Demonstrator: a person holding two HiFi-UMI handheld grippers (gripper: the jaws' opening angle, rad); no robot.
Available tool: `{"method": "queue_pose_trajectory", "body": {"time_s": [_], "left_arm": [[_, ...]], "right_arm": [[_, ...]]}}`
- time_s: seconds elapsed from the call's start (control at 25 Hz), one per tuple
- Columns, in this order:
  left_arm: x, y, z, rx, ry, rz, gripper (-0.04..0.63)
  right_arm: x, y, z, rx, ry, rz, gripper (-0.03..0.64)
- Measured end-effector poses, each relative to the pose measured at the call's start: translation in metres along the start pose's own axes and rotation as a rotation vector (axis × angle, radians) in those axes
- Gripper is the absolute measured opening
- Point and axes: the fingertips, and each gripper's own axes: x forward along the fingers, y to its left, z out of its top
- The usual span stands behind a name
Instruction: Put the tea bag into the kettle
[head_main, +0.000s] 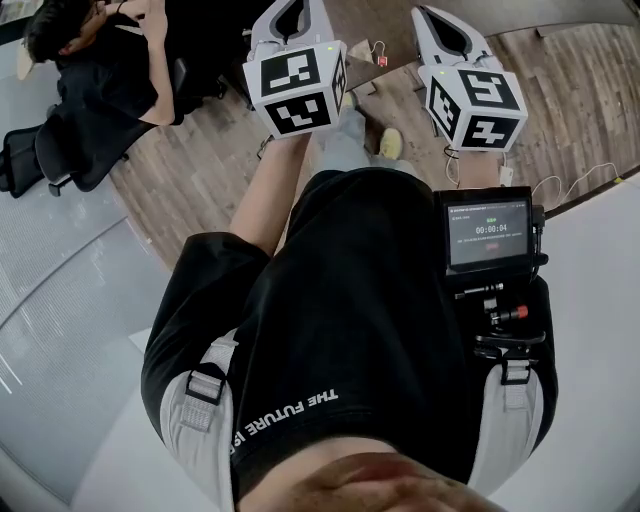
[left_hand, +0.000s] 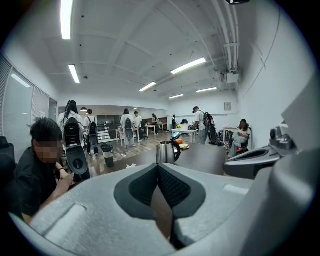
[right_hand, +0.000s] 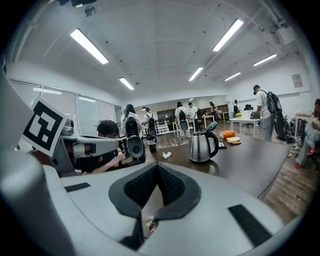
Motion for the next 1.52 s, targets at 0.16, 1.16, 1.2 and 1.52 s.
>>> {"method": "queue_pose_trajectory", "body": {"time_s": [0.16,1.16,1.2,1.52], "left_arm": [[-0.002,0.002,-0.001,-0.007,-0.007,0.007,0.005],[0.000,-0.013,-0.050,-0.002,0.115,-0.053,0.005],[0.002,-0.015,-0.050,-0.003,0.118,-0.061,0.005],[0.017,-0.026,-0.059,0.009,0.153,-0.119,0.005]], "right_arm": [[0.000,0.002,0.000,-0.024,0.000,0.001,0.005],[0.000,0.004,-0.036,-0.017,0.116,0.035,0.005],[0.000,0.003,-0.039,-0.019,0.128,0.035,0.005],[-0.005,-0.007,-0.089,-0.053,0.295,0.074,0.005]]}}
